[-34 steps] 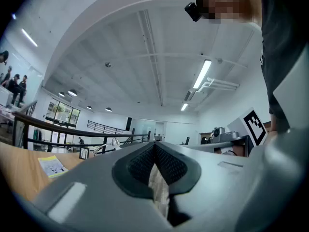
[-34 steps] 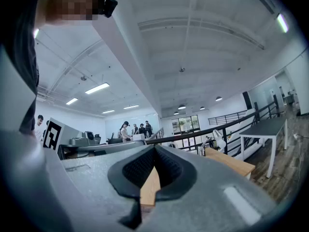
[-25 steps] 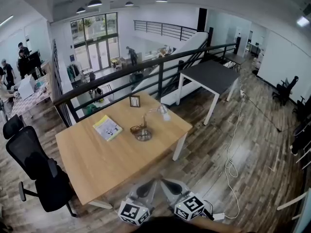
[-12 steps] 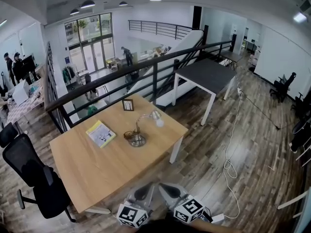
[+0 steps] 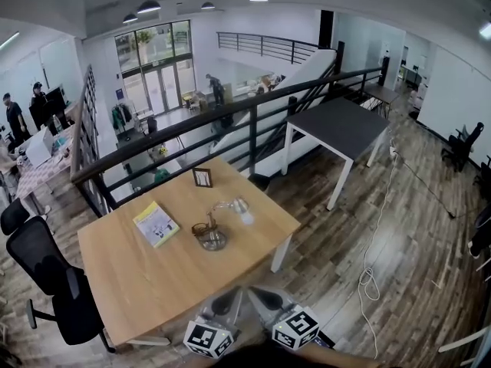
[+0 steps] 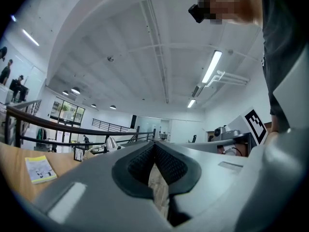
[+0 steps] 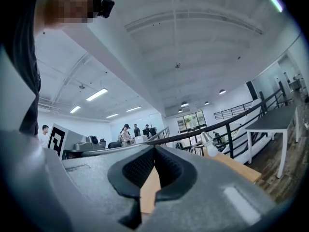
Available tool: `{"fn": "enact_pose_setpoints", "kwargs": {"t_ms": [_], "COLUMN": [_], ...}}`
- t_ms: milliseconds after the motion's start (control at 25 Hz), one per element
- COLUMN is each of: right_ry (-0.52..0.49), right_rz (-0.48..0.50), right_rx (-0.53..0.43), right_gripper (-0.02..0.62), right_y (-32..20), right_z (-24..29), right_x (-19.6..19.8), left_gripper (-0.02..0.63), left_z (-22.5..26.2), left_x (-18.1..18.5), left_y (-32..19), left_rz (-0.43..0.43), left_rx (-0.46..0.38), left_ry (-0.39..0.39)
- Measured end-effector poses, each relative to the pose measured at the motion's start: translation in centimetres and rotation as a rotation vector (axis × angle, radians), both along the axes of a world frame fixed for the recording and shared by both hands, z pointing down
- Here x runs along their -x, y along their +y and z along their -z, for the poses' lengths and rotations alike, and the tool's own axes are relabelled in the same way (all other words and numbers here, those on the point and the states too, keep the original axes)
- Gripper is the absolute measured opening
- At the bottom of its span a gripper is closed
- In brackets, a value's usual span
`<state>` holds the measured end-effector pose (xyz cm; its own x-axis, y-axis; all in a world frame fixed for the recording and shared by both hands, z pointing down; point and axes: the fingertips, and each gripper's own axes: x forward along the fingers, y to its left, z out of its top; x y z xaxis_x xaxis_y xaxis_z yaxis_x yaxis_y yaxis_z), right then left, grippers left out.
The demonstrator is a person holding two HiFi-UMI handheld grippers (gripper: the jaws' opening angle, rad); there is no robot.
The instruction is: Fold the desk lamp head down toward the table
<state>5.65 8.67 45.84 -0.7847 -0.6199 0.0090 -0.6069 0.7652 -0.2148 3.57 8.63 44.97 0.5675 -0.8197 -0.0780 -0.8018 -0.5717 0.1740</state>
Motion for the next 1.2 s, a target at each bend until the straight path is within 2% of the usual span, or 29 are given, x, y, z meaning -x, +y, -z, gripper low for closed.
{"fn": "enact_pose_setpoints", "kwargs": {"t_ms": [240,520,800,1200], "right_ry": [-0.005,-0.013,-0.014,0.000], "right_rz": [0.032,0.065,0.063,0.048], "right_rx": [-0.011,0.003,0.027,0.053], "right_gripper": [0.002,0.002,0.002,0.002], "right_y": [-5.5,-9.4,-11.2,-14.3], "right_z": [1.0,0.1,-0.7,-1.2], "right_x": [-4.1,-8.0,-9.4,-9.2], "left_gripper": [0.002,0.002,0.002,0.002], "left_z": [0.8,-0.3,-0.5,-0.9], "left_x": [-3.6,-7.7,-9.3,-8.9], "left_y": [-5.2,-8.6,-10.7,-14.3], "left_rz": [0.041,0.068,0.064,0.042], "left_rx": [-0.014,-0.007,0.016,0.027], "left_ry": [-0.004,-0.021,-0.015,-0.001]}}
